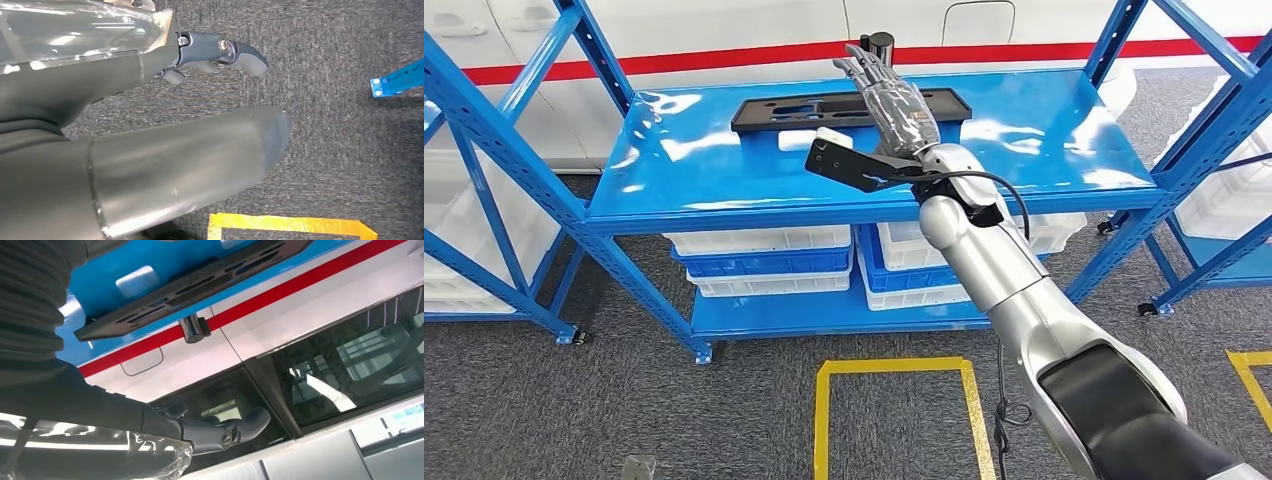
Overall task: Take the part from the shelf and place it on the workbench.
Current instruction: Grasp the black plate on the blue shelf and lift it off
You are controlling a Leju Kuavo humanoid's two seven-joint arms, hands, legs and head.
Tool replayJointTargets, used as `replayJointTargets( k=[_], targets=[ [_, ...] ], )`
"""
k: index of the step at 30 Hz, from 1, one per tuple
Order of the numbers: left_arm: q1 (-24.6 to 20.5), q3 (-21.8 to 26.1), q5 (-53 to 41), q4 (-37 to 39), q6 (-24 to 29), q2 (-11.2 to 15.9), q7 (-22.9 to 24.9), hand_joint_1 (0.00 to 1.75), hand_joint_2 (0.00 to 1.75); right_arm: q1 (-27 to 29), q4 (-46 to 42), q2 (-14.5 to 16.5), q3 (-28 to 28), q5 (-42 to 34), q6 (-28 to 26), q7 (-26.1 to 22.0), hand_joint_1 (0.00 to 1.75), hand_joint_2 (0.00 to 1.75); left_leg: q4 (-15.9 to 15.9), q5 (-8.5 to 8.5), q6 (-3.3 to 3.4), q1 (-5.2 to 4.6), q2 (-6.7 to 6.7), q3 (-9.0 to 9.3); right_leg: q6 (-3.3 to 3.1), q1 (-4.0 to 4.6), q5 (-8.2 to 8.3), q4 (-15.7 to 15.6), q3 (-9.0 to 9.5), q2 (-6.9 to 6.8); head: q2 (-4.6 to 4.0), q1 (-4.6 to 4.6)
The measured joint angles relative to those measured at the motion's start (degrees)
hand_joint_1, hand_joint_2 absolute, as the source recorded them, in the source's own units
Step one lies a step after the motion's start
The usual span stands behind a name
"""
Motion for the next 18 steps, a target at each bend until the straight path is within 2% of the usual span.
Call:
replayJointTargets(
  k=[1,2,4,5,6,8,10,11,12,14,15,16,17,18],
  targets=[
    [0.1,0.0,0.0,0.0,0.0,0.1,0.1,0.00,0.00,0.2,0.2,0.0,0.0,-0.1,-0.1,-0.2,0.00,1.75,0.6,1.06,0.12,-0.02,0.05,-1.27,-0.14,0.11,-0.33,0.0,0.43,-0.06,0.00,0.01],
    [0.1,0.0,0.0,0.0,0.0,0.2,0.2,0.00,0.00,0.3,0.4,0.1,0.0,-0.1,-0.2,-0.5,0.00,1.75,-1.0,3.26,0.41,-0.07,0.05,-1.40,-0.18,0.23,-0.70,0.0,0.94,-0.09,0.00,0.01],
    [0.1,0.0,0.2,0.0,0.0,0.4,0.2,0.00,0.00,0.3,0.9,0.3,0.0,-0.2,-0.6,-1.2,0.00,1.75,-8.2,8.57,1.49,-0.39,0.23,0.78,-0.12,0.39,-1.46,-0.1,2.00,-0.10,0.00,0.03],
    [0.1,0.1,0.3,0.0,-0.1,0.6,0.1,0.00,0.00,0.1,1.3,0.5,0.0,-0.2,-0.8,-1.5,0.00,1.75,-11.3,10.16,2.08,-0.70,0.40,2.08,0.00,0.58,-1.75,-0.3,2.37,-0.10,0.00,0.04],
    [0.0,0.1,0.4,0.0,-0.1,0.7,0.1,0.00,0.00,0.0,1.6,0.7,0.0,-0.2,-1.0,-1.8,0.00,1.75,-13.2,10.68,2.62,-1.01,0.57,3.03,0.15,0.66,-1.98,-0.4,2.55,-0.12,0.00,0.03],
    [0.0,0.2,0.5,0.0,-0.1,0.8,-0.1,0.00,0.00,-0.2,2.3,1.0,0.0,-0.3,-1.2,-2.1,0.00,1.75,-14.5,9.90,3.20,-1.44,0.67,3.89,0.58,0.84,-2.22,-0.8,2.63,-0.29,0.00,-0.01],
    [0.0,0.4,0.6,0.0,-0.1,0.8,-0.2,0.00,0.00,-0.4,2.7,1.4,-0.1,-0.2,-1.3,-2.3,0.00,1.75,-16.1,9.56,3.35,-1.11,0.49,5.11,1.03,1.10,-2.70,-0.5,2.67,-0.63,0.00,0.06],
    [0.0,0.5,0.6,0.0,-0.2,0.8,-0.2,0.00,0.00,-0.7,2.9,1.5,-0.1,-0.2,-1.4,-2.3,0.00,1.75,-16.8,9.60,3.39,-0.92,0.34,5.86,1.10,1.24,-3.25,0.7,2.16,-0.70,0.00,0.11],
    [0.0,0.7,0.6,0.0,-0.2,0.8,-0.3,0.00,0.00,-0.9,3.1,1.7,-0.2,-0.2,-1.5,-2.4,0.00,1.75,-17.5,9.59,3.44,-0.74,0.20,6.60,1.08,1.31,-4.08,3.2,0.86,-0.71,0.00,0.17],
    [-0.1,0.8,0.7,0.0,-0.3,0.8,-0.3,0.00,0.00,-1.2,3.8,1.8,-0.1,-0.2,-1.5,-2.5,0.00,1.75,-17.7,9.22,3.62,-0.77,-0.18,7.30,0.92,1.11,-5.99,10.7,-3.80,-0.55,0.00,0.20],
    [-0.1,0.9,0.8,0.0,-0.4,0.7,-0.3,0.00,0.00,-1.1,4.1,1.8,-0.1,-0.2,-1.6,-2.5,0.00,1.75,-17.7,8.93,3.64,-0.77,-0.42,7.55,1.10,1.01,-6.38,13.8,-6.16,-0.52,0.00,0.21],
    [0.0,0.9,0.9,0.0,-0.5,0.7,-0.3,0.00,0.00,-0.9,4.4,1.8,-0.1,-0.2,-1.6,-2.5,0.00,1.75,-17.6,8.59,3.60,-0.76,-0.67,7.83,1.51,0.90,-5.96,15.0,-7.73,-0.49,0.00,0.22],
    [0.1,1.0,0.9,0.0,-0.5,0.6,-0.3,0.00,0.00,-0.8,4.6,1.8,-0.1,-0.2,-1.6,-2.5,0.00,1.75,-17.5,8.20,3.45,-0.72,-0.92,8.16,2.15,0.74,-4.48,13.9,-8.12,-0.50,0.00,0.22],
    [0.1,1.0,1.0,0.0,-0.5,0.6,-0.3,0.00,0.00,-0.9,4.7,1.8,-0.1,-0.2,-1.6,-2.5,0.00,1.75,-17.2,7.74,3.23,-0.66,-1.13,8.52,2.88,0.52,-2.26,10.8,-7.43,-0.50,0.00,0.23]
  ],
)
